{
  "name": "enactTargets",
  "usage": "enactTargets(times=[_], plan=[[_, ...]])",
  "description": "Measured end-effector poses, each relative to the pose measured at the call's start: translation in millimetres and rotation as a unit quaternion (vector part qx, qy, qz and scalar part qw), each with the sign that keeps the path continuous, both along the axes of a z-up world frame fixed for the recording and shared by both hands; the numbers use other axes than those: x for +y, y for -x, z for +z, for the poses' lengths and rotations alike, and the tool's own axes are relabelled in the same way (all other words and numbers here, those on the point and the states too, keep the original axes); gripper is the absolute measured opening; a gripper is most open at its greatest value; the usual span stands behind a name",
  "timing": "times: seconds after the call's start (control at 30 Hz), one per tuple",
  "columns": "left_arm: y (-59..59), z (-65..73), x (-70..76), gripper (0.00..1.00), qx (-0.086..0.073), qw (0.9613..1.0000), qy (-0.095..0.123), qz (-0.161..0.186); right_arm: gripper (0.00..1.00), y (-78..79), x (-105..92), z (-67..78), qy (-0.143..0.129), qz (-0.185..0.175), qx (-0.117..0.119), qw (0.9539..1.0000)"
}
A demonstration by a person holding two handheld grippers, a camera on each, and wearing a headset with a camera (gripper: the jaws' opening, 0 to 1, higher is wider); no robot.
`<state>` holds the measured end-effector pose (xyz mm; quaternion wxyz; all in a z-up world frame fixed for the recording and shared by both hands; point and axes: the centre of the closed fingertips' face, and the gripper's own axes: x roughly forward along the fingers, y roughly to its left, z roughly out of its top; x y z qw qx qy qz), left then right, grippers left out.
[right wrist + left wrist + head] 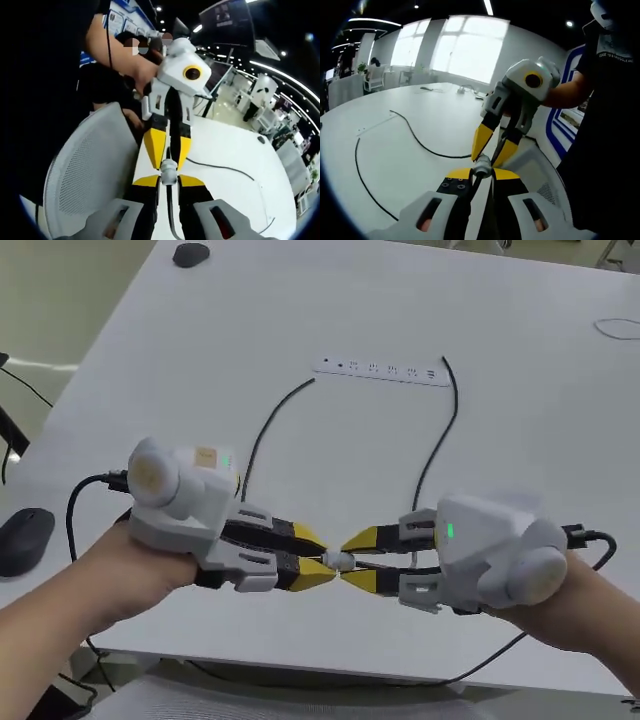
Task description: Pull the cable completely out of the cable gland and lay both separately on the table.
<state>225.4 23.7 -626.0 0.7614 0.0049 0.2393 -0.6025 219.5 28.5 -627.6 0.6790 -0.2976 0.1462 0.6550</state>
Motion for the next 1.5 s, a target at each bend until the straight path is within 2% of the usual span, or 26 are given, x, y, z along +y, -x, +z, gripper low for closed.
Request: enactTargets(times=[0.1,0.13,0.2,0.23,0.27,0.3,0.37,0.4,0.47,0.53,0.6,0.67,0.77,0.87,1.13,1.2,1.33,1.5], plan=[[-1.1,3.1,-0.5,0.15,-0.011,0.9999,0.001,-0.001,0.19,-4.0,-4.2,6.0,-0.017,-0.049,0.037,0.998],[-1.7,4.1,-0.6,0.15,-0.015,0.9999,0.001,-0.001,0.2,-5.7,-5.1,9.7,-0.027,-0.056,0.038,0.9973],[-2.7,5.9,-0.8,0.15,-0.023,0.9997,0.001,-0.001,0.2,-11.0,-12.3,12.5,-0.034,-0.093,0.051,0.9938],[-4.0,6.9,-0.6,0.15,-0.031,0.9995,-0.001,-0.001,0.21,-13.1,-17.1,10.3,-0.033,-0.12,0.071,0.9897],[-4.5,7.1,-0.4,0.15,-0.034,0.9994,-0.002,-0.001,0.21,-14.2,-18.8,9.9,-0.036,-0.126,0.071,0.9888],[-5.2,7.2,-0.1,0.15,-0.042,0.9991,-0.004,-0.003,0.19,-14.0,-19.9,9.0,-0.038,-0.12,0.06,0.9903],[-5.0,7.7,-0.1,0.15,-0.048,0.9988,-0.004,-0.006,0.17,-19.3,-26.7,1.6,-0.029,-0.154,0.057,0.986],[-5.7,8.2,0.0,0.15,-0.054,0.9985,-0.005,-0.006,0.16,-18.2,-26.9,-1.6,-0.026,-0.156,0.054,0.9859],[-6.0,8.8,-0.2,0.15,-0.057,0.9984,-0.005,-0.007,0.13,-20.0,-28.4,-2.4,-0.022,-0.162,0.033,0.986],[-7.3,9.6,-0.4,0.15,-0.062,0.998,-0.006,-0.008,0.12,-21.1,-27.9,-2.8,-0.021,-0.174,0.022,0.9842],[-8.5,10.6,-0.9,0.15,-0.066,0.9977,-0.006,-0.008,0.12,-23.5,-27.7,-2.2,-0.024,-0.19,0.014,0.9814],[-10.2,11.6,-1.2,0.15,-0.07,0.9975,-0.005,-0.007,0.11,-19.8,-24.3,-2.2,-0.029,-0.188,0.016,0.9816],[-12.3,12.3,-1.5,0.15,-0.071,0.9974,-0.005,-0.005,0.07,-20.2,-19.7,-0.7,-0.027,-0.19,-0.011,0.9813],[-12.7,12.4,-1.7,0.15,-0.071,0.9974,-0.005,-0.005,0.06,-19.4,-15.9,0.7,-0.029,-0.189,-0.012,0.9814],[-13.8,11.2,0.3,0.15,-0.066,0.9978,-0.004,0.0,0.02,-22.9,-14.3,2.4,-0.022,-0.187,-0.041,0.9812],[-12.8,10.6,0.1,0.15,-0.062,0.998,-0.005,-0.002,0.01,-21.6,-14.6,0.7,-0.019,-0.192,-0.029,0.9808],[-13.1,10.9,-0.2,0.15,-0.058,0.9983,-0.003,0.001,0.0,-21.9,-14.5,-0.8,-0.012,-0.186,-0.043,0.9815],[-13.4,11.7,-0.2,0.15,-0.056,0.9984,-0.001,0.004,0.0,-24.1,-16.5,-1.4,-0.011,-0.198,-0.041,0.9793]])
